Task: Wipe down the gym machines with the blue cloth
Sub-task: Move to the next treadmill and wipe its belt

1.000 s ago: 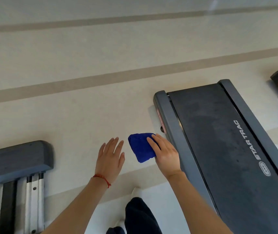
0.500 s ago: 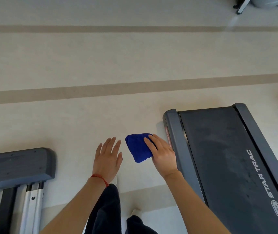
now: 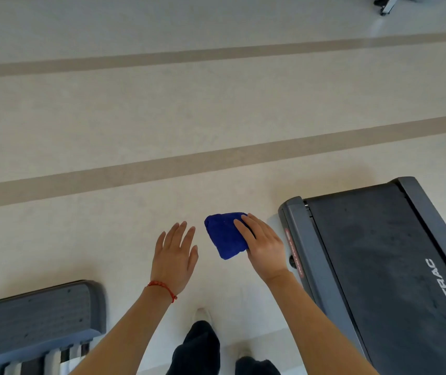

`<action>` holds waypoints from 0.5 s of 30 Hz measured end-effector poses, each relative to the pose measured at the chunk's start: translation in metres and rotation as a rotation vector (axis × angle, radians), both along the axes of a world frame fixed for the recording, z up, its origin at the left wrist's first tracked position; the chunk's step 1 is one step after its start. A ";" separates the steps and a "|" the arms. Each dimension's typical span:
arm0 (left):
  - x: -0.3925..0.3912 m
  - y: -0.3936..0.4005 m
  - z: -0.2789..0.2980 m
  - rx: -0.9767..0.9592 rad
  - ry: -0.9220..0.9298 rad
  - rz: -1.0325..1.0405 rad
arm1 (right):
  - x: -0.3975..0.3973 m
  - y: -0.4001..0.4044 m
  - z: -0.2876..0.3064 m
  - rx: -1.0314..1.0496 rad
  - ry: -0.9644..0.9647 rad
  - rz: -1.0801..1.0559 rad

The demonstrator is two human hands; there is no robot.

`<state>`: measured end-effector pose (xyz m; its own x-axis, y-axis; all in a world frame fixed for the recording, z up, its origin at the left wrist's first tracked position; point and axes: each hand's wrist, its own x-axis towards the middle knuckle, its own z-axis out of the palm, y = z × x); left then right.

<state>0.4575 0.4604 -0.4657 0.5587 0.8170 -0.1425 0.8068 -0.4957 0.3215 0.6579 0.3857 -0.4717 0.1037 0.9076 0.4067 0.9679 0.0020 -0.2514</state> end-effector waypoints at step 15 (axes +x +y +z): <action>0.070 0.106 0.002 -0.016 0.017 -0.020 | 0.063 0.102 0.003 -0.017 0.032 -0.026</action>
<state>0.5272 0.5662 -0.4639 0.5723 0.8033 -0.1648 0.8022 -0.5066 0.3160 0.7210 0.4876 -0.4686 0.1396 0.9112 0.3876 0.9591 -0.0272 -0.2816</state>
